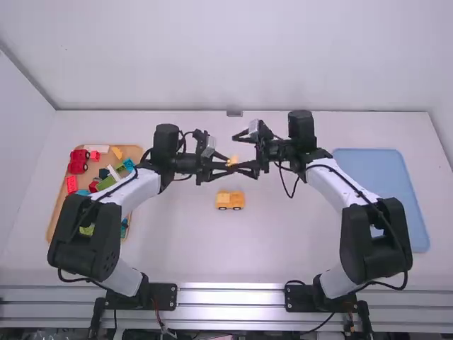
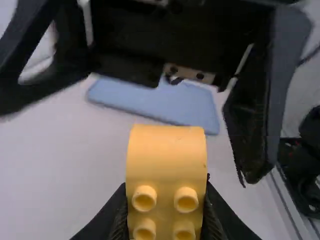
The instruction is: Assemble lego blocks to make yellow taxi
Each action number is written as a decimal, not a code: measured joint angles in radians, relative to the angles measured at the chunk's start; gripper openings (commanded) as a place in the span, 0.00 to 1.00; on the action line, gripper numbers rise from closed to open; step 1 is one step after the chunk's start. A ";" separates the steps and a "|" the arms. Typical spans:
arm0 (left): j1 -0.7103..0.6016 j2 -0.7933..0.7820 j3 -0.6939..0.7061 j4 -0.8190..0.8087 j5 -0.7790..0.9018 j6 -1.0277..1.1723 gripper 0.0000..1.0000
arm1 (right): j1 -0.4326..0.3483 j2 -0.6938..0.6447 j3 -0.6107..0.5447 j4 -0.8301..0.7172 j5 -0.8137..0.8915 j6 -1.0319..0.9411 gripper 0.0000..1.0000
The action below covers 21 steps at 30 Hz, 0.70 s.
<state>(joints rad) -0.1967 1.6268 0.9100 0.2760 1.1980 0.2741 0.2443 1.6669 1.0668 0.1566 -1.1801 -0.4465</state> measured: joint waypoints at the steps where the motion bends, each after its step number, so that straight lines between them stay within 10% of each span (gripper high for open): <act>1: 0.000 0.000 0.001 -0.036 -0.053 -0.016 0.06 | -0.011 -0.005 0.000 -0.014 0.077 0.036 0.99; 12: -0.101 0.001 0.202 -0.507 -0.538 0.084 0.09 | -0.044 -0.256 -0.024 -0.266 0.910 0.221 0.99; 21: -0.263 0.162 0.371 -0.686 -0.726 0.219 0.06 | -0.001 -0.569 -0.348 -0.114 1.296 0.371 0.99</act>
<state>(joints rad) -0.4599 1.7885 1.2812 -0.4099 0.4721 0.4931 0.2436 1.0981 0.7185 0.0429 0.1158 -0.0753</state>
